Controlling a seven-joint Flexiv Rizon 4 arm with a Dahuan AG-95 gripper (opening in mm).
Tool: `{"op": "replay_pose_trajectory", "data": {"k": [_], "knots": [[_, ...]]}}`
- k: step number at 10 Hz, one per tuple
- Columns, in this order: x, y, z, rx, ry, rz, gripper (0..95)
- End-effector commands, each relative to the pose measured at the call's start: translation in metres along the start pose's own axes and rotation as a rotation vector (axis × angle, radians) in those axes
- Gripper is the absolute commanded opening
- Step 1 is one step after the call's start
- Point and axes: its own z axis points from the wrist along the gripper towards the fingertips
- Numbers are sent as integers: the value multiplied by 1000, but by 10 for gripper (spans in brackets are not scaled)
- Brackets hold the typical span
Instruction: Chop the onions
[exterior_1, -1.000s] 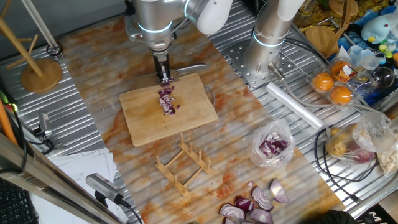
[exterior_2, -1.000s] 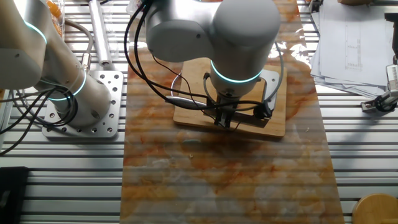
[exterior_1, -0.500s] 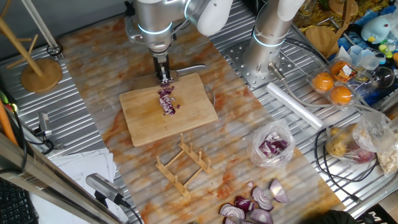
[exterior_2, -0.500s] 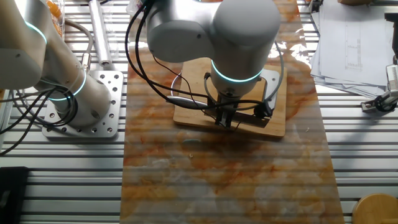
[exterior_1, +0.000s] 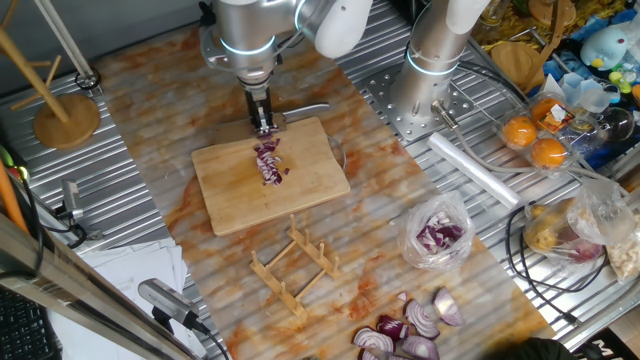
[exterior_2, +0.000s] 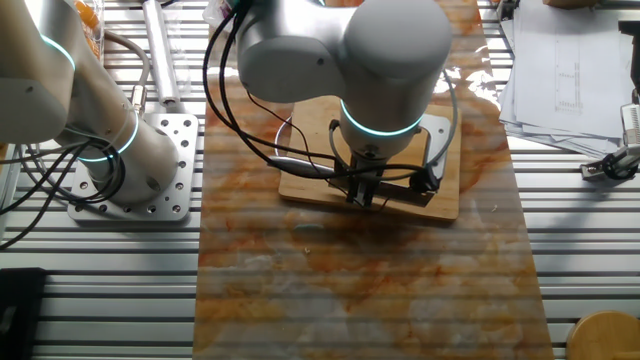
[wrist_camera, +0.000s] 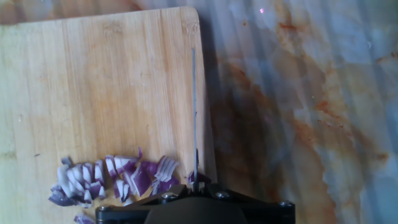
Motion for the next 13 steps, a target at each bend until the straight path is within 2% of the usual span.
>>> {"op": "replay_pose_trajectory", "data": {"k": [1, 4, 7, 10, 13], "knots": [[0, 1, 9, 4, -7, 1, 0], [0, 2, 9, 8, -7, -3, 0], [0, -2, 31, 17, -25, -10, 0], [0, -2, 33, 27, -31, -18, 0], [-2, -4, 41, 31, -40, -22, 0]]}}
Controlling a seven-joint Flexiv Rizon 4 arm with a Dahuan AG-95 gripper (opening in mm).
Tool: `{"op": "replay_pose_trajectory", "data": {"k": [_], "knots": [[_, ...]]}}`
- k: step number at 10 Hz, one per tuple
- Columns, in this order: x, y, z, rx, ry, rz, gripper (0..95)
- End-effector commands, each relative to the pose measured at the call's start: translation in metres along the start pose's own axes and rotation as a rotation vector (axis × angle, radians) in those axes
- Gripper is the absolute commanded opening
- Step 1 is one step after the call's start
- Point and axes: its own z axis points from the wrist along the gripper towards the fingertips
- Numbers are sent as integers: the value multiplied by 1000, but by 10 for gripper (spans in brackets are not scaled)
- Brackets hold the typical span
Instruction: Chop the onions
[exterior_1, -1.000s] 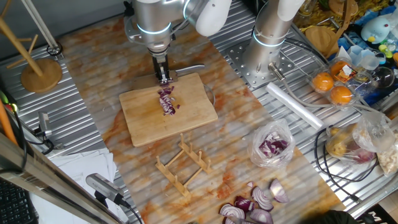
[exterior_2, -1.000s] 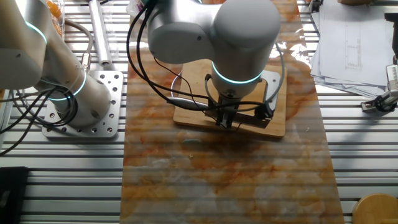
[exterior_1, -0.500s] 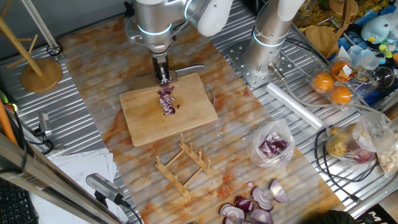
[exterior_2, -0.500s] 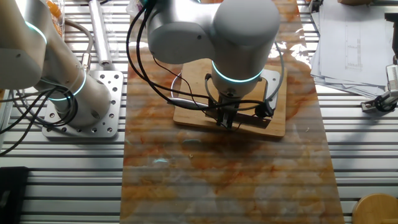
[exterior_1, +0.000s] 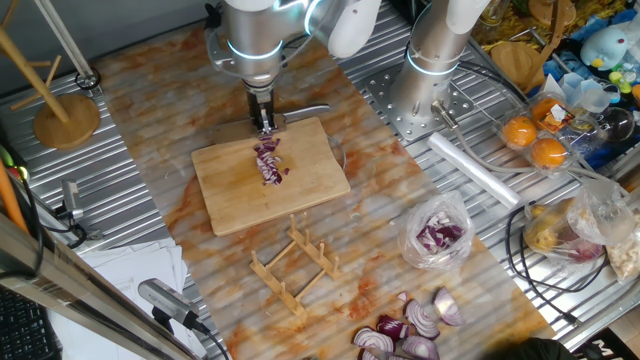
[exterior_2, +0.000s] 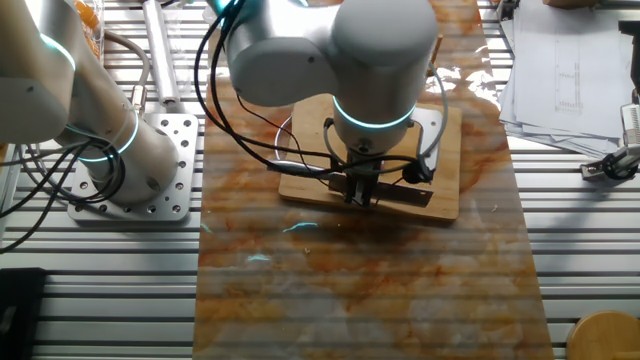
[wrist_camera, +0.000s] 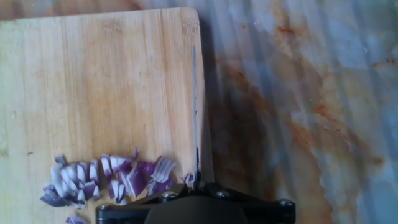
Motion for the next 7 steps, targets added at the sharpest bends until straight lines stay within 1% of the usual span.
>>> {"op": "replay_pose_trajectory", "data": {"k": [1, 3, 4, 5, 7], "knots": [[0, -1, 35, 5, -7, -1, 0], [-1, -1, 38, 4, -5, -2, 0], [0, -1, 36, -1, -13, -3, 0], [0, 0, 33, -5, -14, -3, 0], [-1, 7, 11, -23, -9, 8, 0]]}}
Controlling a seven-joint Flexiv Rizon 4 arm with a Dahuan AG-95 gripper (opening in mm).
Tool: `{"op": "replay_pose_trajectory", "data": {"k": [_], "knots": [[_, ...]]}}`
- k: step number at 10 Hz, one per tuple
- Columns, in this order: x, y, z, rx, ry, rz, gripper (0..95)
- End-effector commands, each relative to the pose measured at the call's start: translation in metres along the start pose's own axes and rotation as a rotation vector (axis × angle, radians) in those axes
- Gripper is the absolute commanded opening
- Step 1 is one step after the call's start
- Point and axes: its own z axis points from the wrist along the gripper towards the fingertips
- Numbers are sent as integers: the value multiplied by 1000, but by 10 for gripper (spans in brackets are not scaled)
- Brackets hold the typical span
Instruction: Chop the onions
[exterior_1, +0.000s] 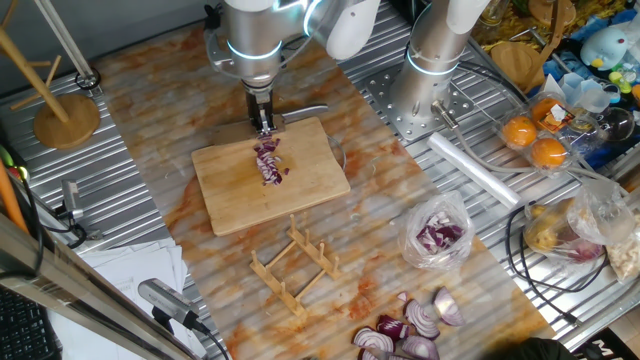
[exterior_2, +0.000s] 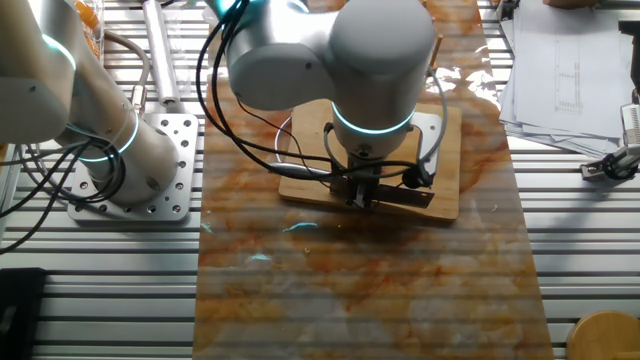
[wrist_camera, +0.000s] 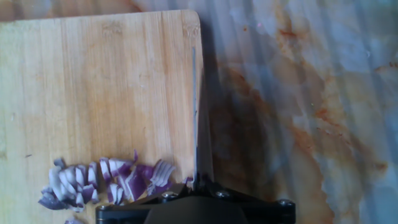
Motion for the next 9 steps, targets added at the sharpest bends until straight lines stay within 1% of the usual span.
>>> {"op": "replay_pose_trajectory", "data": {"k": [1, 2, 3, 4, 5, 6, 7, 9], "knots": [[-2, 8, 6, -10, 1, 6, 0], [-4, 10, 4, -10, -7, 5, 0], [-4, 11, 3, 15, -12, -4, 0], [-3, 13, 0, 0, -15, -1, 0], [-4, 14, -2, -8, -17, 12, 0], [-8, 18, -9, -21, -11, 25, 0], [-10, 21, -11, -27, -16, 33, 0], [-12, 29, -15, -30, -24, 42, 0]]}}
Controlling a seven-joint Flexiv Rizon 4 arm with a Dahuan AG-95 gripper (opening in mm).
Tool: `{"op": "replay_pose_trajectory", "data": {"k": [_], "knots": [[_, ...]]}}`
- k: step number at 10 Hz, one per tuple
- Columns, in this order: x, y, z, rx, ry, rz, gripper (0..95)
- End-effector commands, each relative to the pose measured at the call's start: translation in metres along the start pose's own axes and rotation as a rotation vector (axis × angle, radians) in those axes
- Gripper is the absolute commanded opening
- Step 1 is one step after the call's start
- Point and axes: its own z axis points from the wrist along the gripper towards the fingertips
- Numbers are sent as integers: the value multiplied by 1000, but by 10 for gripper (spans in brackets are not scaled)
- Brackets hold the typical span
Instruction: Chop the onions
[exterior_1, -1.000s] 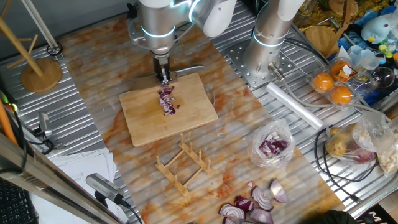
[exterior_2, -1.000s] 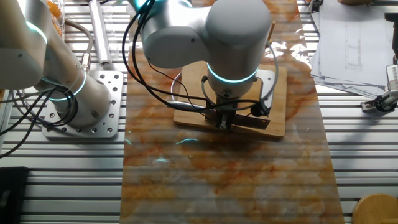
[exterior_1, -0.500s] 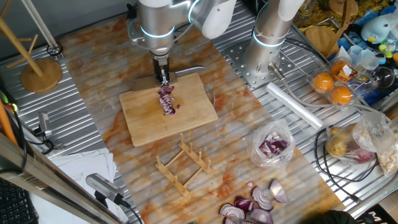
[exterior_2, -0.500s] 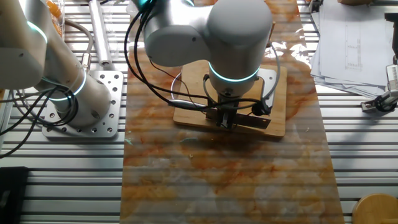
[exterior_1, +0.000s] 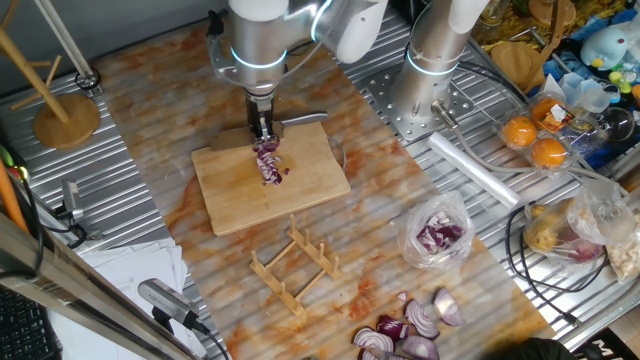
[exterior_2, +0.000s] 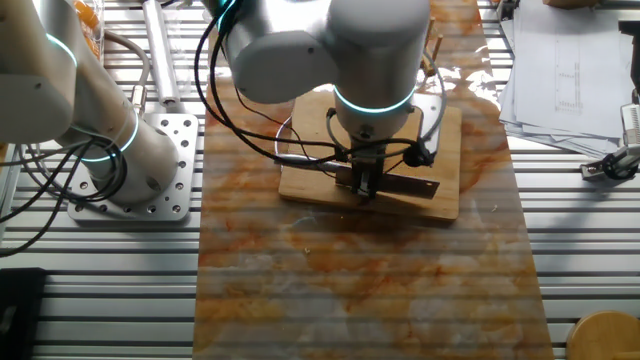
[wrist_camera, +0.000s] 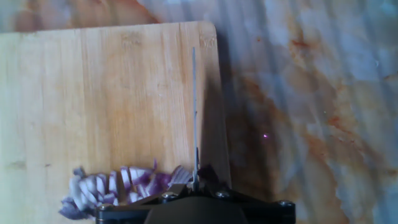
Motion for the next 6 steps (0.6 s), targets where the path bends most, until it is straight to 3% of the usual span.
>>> {"op": "replay_pose_trajectory", "data": {"k": [1, 4, 6], "knots": [[0, 6, -9, -10, -12, 12, 0], [-5, 16, -23, -19, -19, -3, 0], [-6, 32, -28, -54, -30, -38, 0]]}}
